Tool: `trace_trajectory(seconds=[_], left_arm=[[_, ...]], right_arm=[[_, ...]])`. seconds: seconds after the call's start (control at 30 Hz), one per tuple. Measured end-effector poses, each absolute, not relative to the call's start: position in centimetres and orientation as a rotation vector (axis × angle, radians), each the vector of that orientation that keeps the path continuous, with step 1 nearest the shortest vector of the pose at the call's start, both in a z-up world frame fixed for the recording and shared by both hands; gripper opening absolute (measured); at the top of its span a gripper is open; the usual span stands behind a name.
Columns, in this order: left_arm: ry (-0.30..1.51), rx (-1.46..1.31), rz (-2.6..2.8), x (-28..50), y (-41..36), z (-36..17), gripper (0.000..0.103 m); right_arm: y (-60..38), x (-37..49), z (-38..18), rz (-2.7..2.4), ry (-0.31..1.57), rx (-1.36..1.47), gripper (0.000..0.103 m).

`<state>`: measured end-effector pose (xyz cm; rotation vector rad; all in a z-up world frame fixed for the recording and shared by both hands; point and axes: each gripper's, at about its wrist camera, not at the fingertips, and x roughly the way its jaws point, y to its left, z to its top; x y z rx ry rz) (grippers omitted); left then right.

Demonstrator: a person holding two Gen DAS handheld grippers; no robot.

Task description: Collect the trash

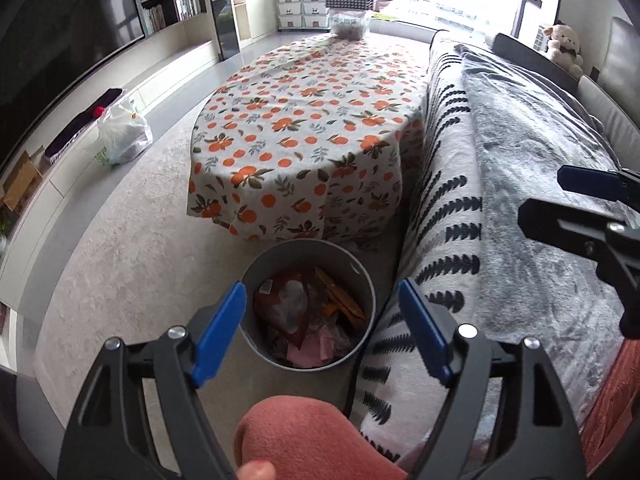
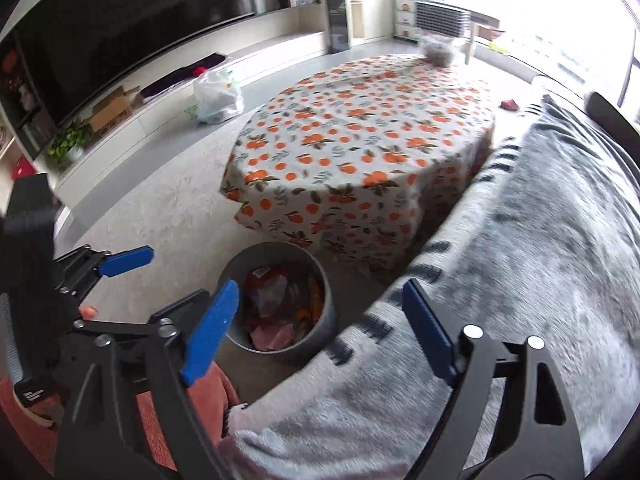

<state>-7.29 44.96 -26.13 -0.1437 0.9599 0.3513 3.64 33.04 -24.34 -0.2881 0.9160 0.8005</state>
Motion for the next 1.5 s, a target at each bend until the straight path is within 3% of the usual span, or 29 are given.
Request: trace_trajectory(seconds=[0.27, 0.83, 1.5], left_arm=[[0.918, -0.05, 0.23, -4.8, 36.4, -21.2, 0.085], [0.835, 0.138, 0.02, 0.0, 16.0, -10.8, 0.088], [0.872, 0.054, -0.073, 1.8, 10.7, -5.6, 0.088]], right_arm=[[21.0, 4.4, -20.6, 0.545, 0.863, -0.192, 0.096], [-3.6, 4.8, -12.3, 0.162, 0.805, -0.129, 0.096], [-10.8, 1.8, -5.9, 0.074, 0.786, -0.121, 0.096]])
